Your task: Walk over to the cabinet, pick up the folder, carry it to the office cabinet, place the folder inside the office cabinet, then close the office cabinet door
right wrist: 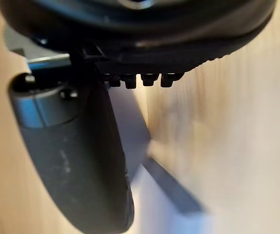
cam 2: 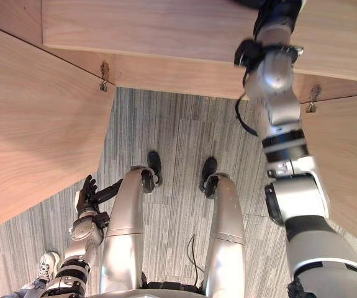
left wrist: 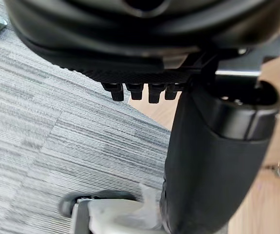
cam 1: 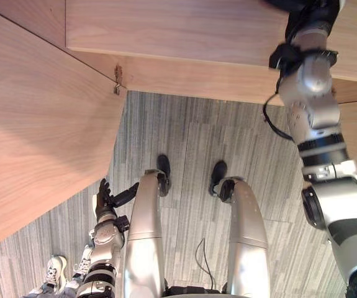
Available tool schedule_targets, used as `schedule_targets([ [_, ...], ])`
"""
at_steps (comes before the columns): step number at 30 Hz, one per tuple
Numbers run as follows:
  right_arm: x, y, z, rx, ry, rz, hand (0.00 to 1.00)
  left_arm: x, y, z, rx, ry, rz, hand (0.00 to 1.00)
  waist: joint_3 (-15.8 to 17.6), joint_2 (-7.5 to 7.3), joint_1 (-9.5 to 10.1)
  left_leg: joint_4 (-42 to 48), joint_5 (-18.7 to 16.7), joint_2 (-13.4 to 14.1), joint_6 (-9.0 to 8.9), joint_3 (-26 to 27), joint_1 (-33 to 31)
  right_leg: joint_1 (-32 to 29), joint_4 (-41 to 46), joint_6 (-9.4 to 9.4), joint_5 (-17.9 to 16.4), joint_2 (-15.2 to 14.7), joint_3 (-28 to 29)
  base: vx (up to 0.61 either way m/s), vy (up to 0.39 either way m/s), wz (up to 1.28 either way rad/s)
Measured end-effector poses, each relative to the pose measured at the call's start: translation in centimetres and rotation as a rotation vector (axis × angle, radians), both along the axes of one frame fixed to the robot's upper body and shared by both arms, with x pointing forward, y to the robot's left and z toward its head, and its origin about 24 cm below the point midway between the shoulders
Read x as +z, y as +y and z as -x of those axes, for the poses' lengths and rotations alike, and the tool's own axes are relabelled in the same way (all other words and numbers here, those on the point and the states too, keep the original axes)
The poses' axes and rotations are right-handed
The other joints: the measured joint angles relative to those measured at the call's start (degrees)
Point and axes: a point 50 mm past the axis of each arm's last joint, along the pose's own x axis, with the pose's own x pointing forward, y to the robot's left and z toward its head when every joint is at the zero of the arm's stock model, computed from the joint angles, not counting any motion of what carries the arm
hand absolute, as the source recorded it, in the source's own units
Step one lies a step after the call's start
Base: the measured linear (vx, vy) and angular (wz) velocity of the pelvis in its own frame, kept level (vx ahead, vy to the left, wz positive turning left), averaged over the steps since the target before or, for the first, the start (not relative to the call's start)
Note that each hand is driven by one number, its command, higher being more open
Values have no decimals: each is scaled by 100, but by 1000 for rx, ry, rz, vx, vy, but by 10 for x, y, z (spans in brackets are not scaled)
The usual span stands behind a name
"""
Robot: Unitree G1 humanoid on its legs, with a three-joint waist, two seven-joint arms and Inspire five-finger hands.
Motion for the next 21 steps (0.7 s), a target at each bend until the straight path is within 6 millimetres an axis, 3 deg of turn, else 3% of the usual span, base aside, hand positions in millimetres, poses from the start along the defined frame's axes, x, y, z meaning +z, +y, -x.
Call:
schedule_targets([
  [5, -18, -8, 2, -84, 27, 195, 100, -3, 2, 4, -28, 22, -31, 100, -54, -101, 16, -104, 10, 15, -4, 39, 92, 95, -119, 10, 18, 7, -10, -26, -35, -1],
  [6, -45, -18, 0, -172, 110, 476, 100, -8, 4, 9, -44, 57, -44, 100, -75, -144, -3, -202, 18, 15, 9, 73, 209, 228, -265, 43, 56, 7, -21, 0, 0, 0],
  [11, -54, -23, -3, -210, 147, 566, 100, -10, 3, 10, -52, 66, -46, 100, -85, -164, 26, -309, 32, 15, 24, 131, 345, 347, -373, 55, 87, 7, -3, -30, -28, -1],
  [12, -54, -24, -3, -220, 145, 603, 0, -10, 3, 10, -56, 67, -48, 100, -87, -168, 34, -331, 44, 16, 29, 142, 347, 347, -399, 58, 102, 7, -1, -53, -42, -1],
  [15, -54, -33, -1, -210, 166, 671, 0, -13, 3, 12, -65, 82, -48, 100, -97, -186, 50, -446, 74, 16, 53, 195, 438, 440, -534, 65, 169, -2, -1, -32, -25, 0],
  [17, -61, -42, 1, -206, 202, 675, 0, -16, 5, 15, -66, 104, -50, 100, -159, -287, 69, -512, 72, 16, 53, 242, 547, 539, -605, 70, 176, -18, 7, 0, 0, 0],
  [19, -71, -49, 3, -158, 249, 599, 0, -17, 9, 18, -61, 113, -60, 100, -282, -444, 97, -573, 72, 23, 53, 294, 572, 542, -647, 70, 176, -37, 8, -20, -42, 0],
  [21, -80, -56, 5, -100, 300, 495, 0, -19, 11, 20, -63, 126, -60, 100, -345, -492, 109, -602, 72, 33, 54, 326, 609, 609, -698, 70, 176, -58, -31, -7, -40, 5],
])
